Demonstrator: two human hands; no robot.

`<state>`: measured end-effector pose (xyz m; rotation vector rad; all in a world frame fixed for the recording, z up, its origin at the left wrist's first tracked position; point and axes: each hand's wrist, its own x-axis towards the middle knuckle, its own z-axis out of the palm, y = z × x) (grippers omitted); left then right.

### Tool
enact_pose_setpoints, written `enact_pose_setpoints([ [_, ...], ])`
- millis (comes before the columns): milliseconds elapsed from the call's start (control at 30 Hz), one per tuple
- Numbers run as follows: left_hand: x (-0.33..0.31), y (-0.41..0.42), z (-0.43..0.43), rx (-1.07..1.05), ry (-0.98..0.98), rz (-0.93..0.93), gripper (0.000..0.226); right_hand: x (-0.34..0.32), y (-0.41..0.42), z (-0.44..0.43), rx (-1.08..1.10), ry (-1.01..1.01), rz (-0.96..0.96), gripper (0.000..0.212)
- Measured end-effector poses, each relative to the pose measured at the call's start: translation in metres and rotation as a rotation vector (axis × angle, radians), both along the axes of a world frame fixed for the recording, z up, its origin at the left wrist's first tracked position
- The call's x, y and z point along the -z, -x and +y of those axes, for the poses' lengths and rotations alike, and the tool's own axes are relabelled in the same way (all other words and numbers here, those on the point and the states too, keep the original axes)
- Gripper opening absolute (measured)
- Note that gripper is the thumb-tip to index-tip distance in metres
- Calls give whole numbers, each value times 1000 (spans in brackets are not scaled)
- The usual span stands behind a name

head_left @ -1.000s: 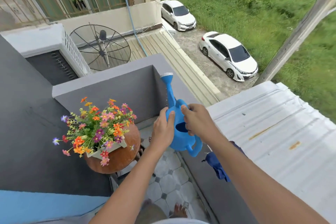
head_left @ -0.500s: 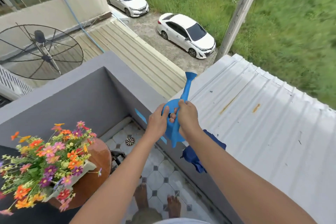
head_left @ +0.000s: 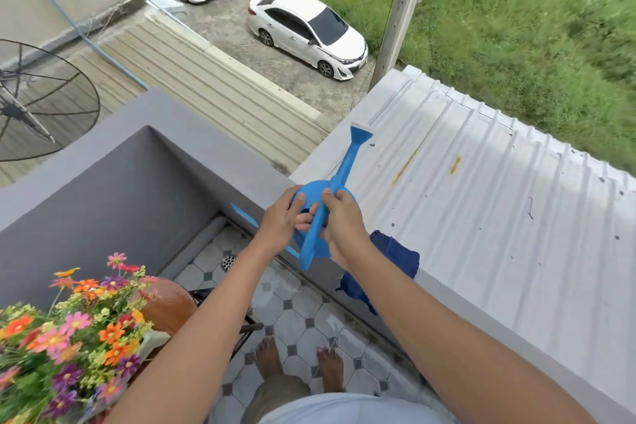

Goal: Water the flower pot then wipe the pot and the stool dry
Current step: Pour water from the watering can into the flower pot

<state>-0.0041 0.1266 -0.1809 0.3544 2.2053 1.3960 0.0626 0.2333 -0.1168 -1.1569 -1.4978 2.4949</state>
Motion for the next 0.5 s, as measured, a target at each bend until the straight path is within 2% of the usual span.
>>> enact_pose_setpoints([
  [300, -7, 1, -1, -44, 93, 27, 46, 12, -19, 26, -108, -286, -45, 26],
  [400, -32, -2, 2, -149, 55, 191, 44, 14, -34, 44, -51, -406, -34, 18],
  [500, -71, -20, 15, -215, -48, 454, 31, 24, -59, 68, -3, -533, -77, 13],
])
